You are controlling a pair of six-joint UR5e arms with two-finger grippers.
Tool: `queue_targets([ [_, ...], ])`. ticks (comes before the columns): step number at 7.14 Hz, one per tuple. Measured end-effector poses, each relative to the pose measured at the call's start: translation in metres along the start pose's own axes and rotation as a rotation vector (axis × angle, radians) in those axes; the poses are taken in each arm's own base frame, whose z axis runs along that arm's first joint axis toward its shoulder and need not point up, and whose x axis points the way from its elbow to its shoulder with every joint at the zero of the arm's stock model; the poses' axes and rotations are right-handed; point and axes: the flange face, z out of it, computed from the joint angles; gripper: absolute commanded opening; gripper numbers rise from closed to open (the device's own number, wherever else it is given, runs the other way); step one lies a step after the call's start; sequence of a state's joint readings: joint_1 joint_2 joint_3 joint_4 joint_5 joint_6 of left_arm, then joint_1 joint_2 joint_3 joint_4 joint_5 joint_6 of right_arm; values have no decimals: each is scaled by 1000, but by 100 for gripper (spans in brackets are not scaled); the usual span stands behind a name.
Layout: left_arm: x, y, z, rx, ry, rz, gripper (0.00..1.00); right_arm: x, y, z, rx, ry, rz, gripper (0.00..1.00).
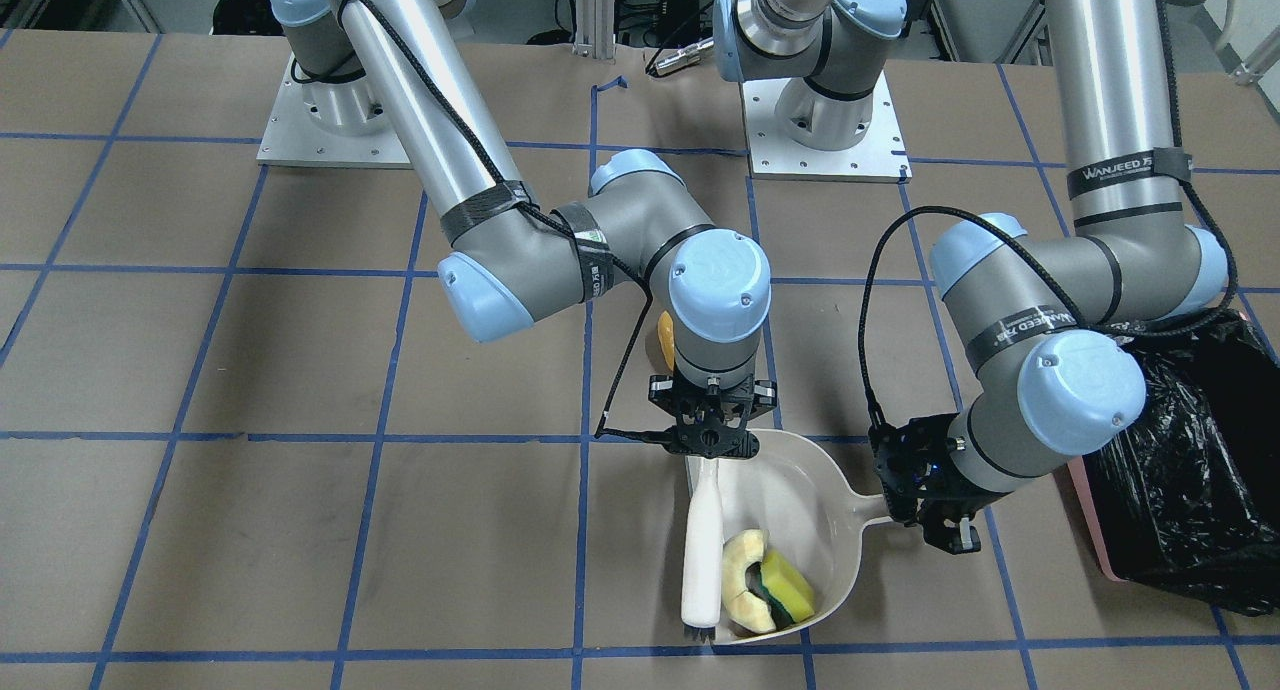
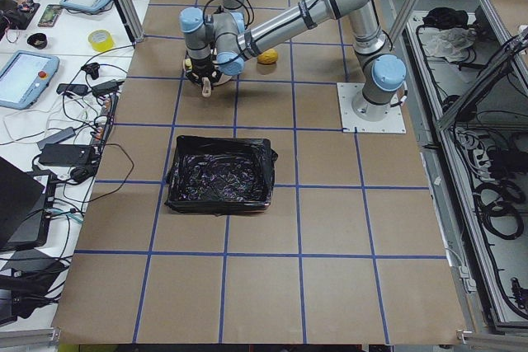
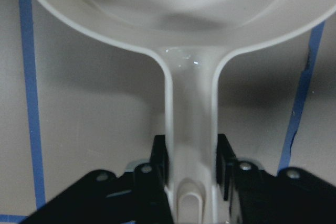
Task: Sweep and dump trash into bin
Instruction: 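Sweep the yellow sponge and curved piece into the dustpan with the brush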
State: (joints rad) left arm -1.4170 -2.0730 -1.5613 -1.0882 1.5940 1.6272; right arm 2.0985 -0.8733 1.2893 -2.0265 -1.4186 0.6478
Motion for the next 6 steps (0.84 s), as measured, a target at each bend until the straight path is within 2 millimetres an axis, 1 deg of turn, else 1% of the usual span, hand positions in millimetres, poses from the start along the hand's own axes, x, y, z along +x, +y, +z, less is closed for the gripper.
queue_targets([
  [1,2,0,-3,0,-1,6,0,-6,0,-5,-11,-32,-6,0],
  [2,6,2,-4,-1,1,9,0,-7,1,-8,-28,-32,-22,0],
  [3,10,4,-5,-1,1,13,0,-1,2,-19,-44,-3,-45,0],
  [4,13,6,-7,-1,1,16,0,14,-1,-43,-44,50,-61,0],
  [5,16,10,-8,-1,3,20,0,34,-1,-68,-48,117,-70,0],
  [6,19,19,-6,0,9,23,0,53,9,-86,-72,169,-75,0],
])
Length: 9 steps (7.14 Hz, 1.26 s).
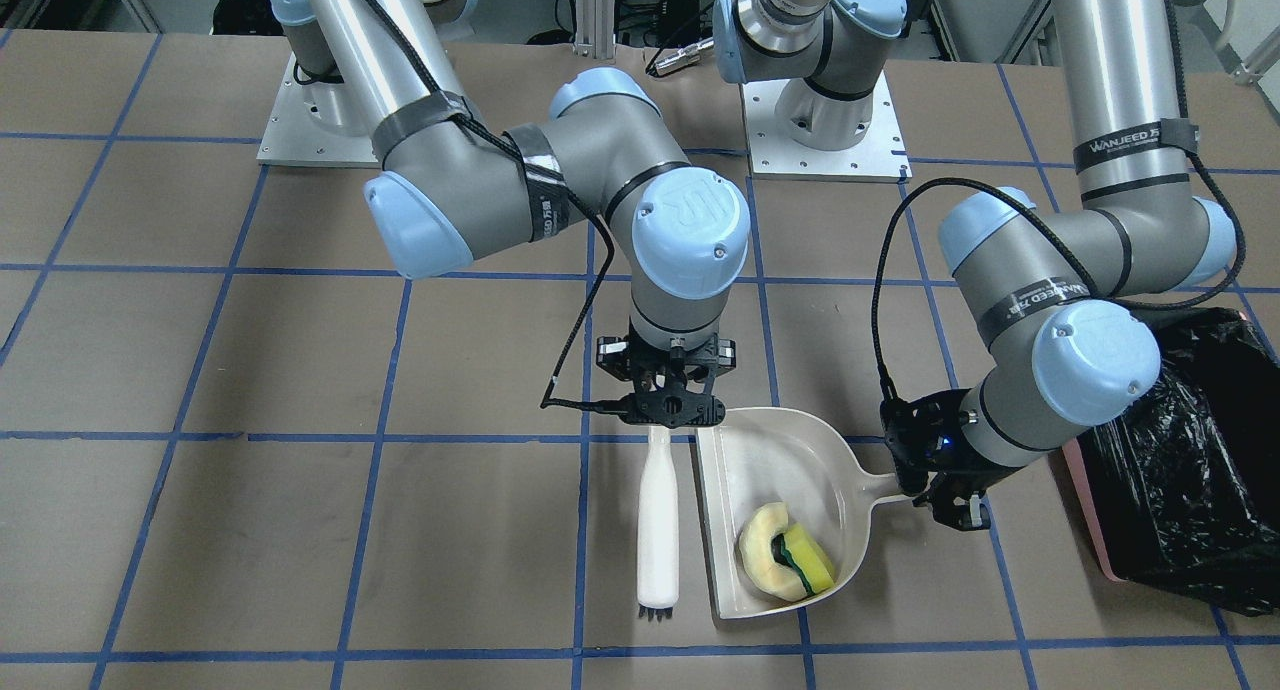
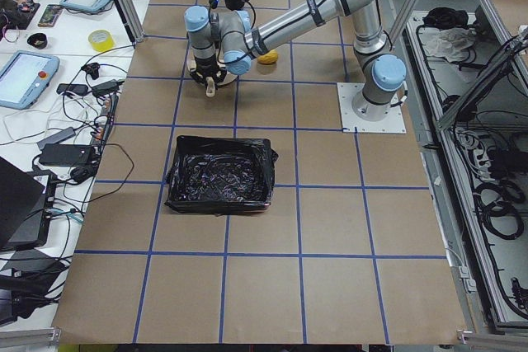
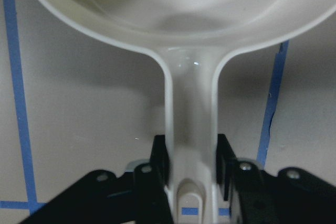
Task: Sweep and dump trash into bin
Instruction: 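Sweep the yellow sponge and curved piece into the dustpan with the brush, then sweep the yellow potato into the dustpan while the left gripper slides the dustpan toward it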
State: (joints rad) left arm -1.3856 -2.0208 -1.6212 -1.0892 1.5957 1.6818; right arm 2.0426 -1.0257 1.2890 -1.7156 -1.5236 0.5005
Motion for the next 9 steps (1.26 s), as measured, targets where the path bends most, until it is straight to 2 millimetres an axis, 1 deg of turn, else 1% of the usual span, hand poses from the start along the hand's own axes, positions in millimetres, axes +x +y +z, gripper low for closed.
queue_targets([
  [1,6,13,3,3,10,4,0,20,28,-8,-47,38,9,0],
  [2,14,26,7,7,22,22,0,42,71,-10,-96,66,44,0],
  [3,26,34,11,11,33,48,0,64,123,-4,-135,83,100,0],
  [4,38,36,14,14,45,63,0,71,171,9,-169,89,160,0],
  [5,52,35,15,17,57,70,0,63,211,25,-193,89,220,0],
  [6,66,33,15,19,63,73,0,47,239,38,-221,82,285,0],
  [7,77,31,12,19,62,75,0,32,257,49,-267,64,347,0],
  [8,88,27,9,19,63,78,0,18,263,60,-311,37,392,0],
  [9,98,23,10,19,69,81,0,4,260,72,-337,6,421,0],
])
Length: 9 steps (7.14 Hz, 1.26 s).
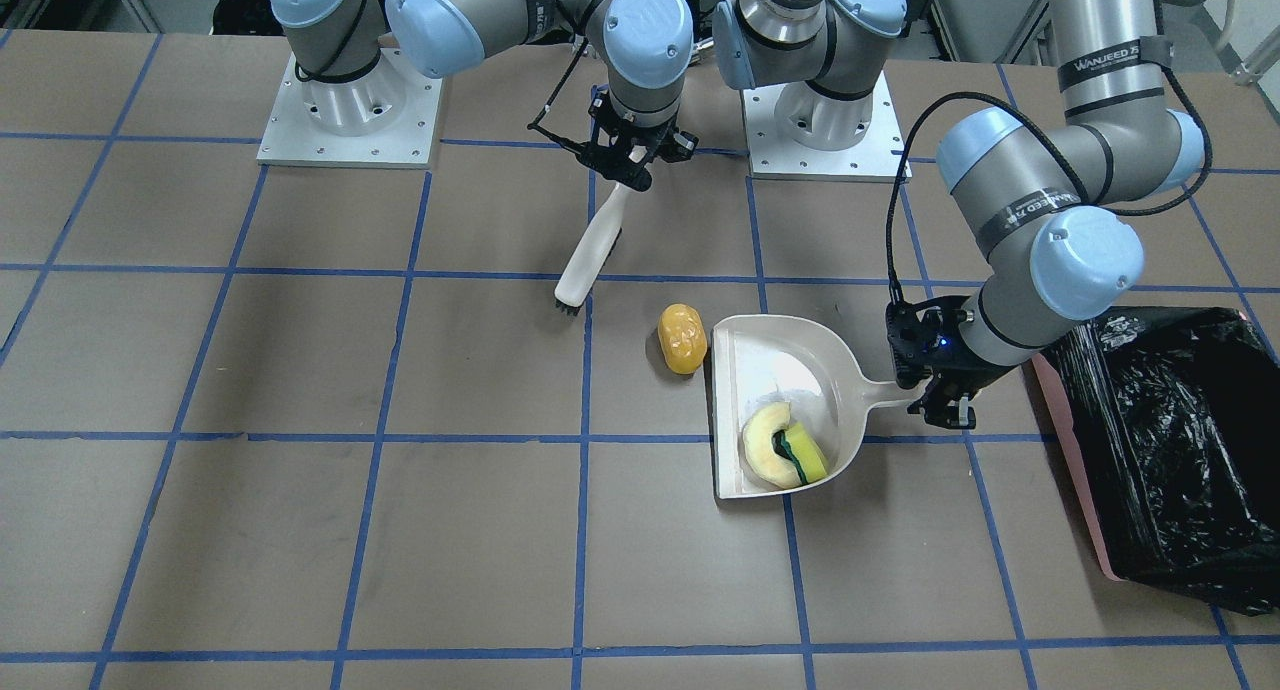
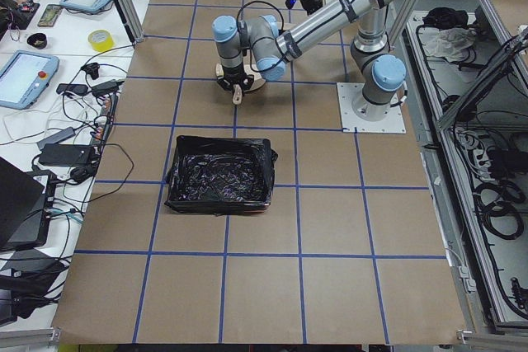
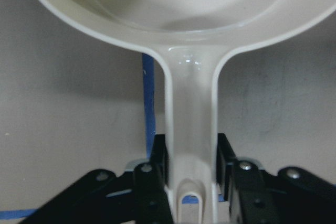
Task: Sweep and dump trash into bin
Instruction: 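Sweep the yellow potato into the dustpan while the left gripper slides the dustpan toward it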
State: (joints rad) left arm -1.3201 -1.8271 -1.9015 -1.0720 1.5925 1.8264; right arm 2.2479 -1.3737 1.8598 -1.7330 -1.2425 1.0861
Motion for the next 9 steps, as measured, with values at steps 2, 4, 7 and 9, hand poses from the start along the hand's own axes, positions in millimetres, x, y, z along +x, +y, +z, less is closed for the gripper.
queue_targets([
  [2,16,-3,1,-30,4,5,0,-34,-7,15,0,-30,-6,0],
  [4,25,-1,1,-85,-3,25,0,-61,-8,13,37,-36,-29,0],
  [7,41,-5,21,-108,-56,25,0,-107,-29,8,92,-38,-54,0],
  [9,42,-6,21,-111,-69,20,0,-141,-37,-1,122,-77,-139,0],
])
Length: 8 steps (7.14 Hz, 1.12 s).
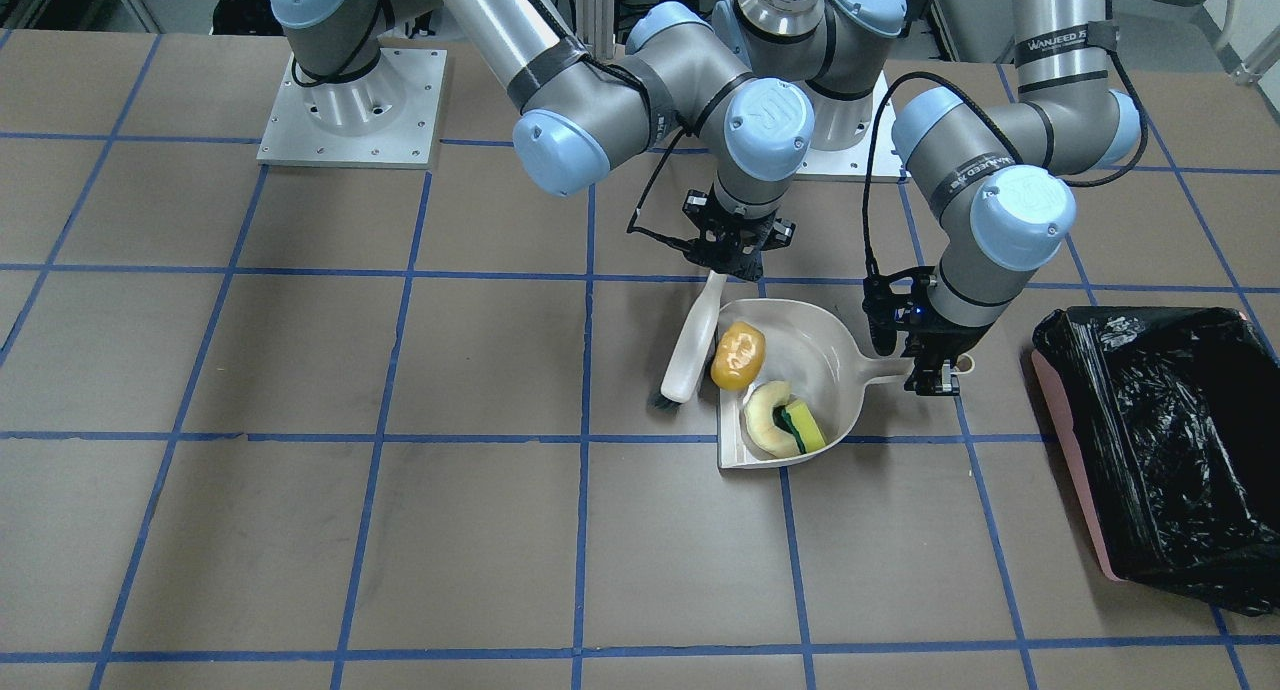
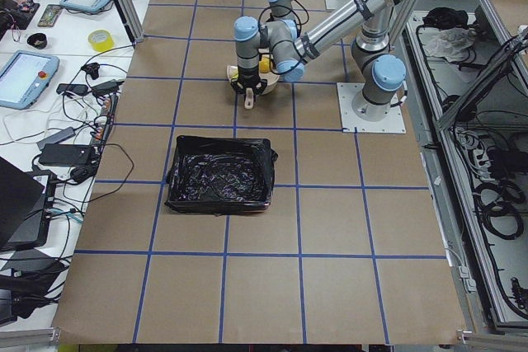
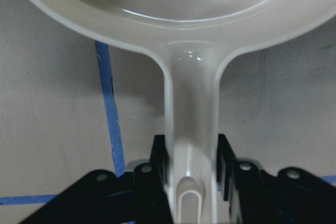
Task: Sweep and dump trash into bin
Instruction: 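Sweep the yellow potato into the dustpan while the left gripper slides the dustpan toward it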
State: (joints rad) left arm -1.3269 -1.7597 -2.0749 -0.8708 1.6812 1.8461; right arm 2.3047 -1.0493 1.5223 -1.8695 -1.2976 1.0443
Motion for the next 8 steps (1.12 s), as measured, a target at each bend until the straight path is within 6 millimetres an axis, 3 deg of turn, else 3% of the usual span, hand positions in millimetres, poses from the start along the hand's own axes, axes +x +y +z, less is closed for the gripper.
queue_targets([
  [2,-1,1,-1,-2,-7,2,0,-16,2,-4,27,-33,-168,0],
  [4,-6,6,-7,3,-17,2,0,-18,2,-5,46,-34,-323,0],
  [6,-9,9,-10,7,-23,-1,0,-10,-7,-7,66,6,-382,0],
  [8,-11,10,-7,39,-28,-9,0,11,-17,-34,77,48,-363,0],
])
